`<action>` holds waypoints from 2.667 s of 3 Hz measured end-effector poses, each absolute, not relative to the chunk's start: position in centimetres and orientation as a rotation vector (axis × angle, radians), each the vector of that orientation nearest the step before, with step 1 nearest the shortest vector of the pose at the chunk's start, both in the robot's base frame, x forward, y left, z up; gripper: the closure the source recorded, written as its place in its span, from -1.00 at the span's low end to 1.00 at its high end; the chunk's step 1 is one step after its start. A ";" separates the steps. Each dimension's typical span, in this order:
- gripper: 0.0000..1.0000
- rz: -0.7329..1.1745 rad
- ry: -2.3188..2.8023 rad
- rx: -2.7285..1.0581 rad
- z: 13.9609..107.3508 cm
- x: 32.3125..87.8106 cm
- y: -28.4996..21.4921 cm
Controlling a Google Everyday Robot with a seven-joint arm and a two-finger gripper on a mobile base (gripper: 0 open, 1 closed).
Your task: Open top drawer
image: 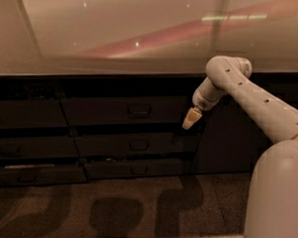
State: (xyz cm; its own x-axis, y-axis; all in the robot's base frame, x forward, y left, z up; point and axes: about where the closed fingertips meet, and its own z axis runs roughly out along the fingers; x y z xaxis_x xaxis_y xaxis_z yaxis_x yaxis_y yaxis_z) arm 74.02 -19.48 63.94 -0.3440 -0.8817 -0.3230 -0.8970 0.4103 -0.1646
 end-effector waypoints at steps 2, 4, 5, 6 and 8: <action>0.31 0.059 2.312 -1.531 63.9 74.0 -19.5; 1.00 0.059 2.312 -1.531 63.9 74.0 -19.5; 1.00 0.059 2.312 -1.531 63.9 74.0 -19.5; 1.00 0.059 2.312 -1.531 64.7 74.1 -19.5; 1.00 0.059 2.311 -1.531 66.1 74.0 -19.5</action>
Offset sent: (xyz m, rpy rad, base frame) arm 0.0000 0.0000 0.0000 0.0000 0.0000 0.0000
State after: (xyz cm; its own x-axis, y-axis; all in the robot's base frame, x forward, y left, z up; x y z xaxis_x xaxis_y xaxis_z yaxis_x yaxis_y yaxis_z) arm 74.05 -19.49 66.12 -0.3436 -0.8819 -0.3229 -0.8971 0.4099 -0.1648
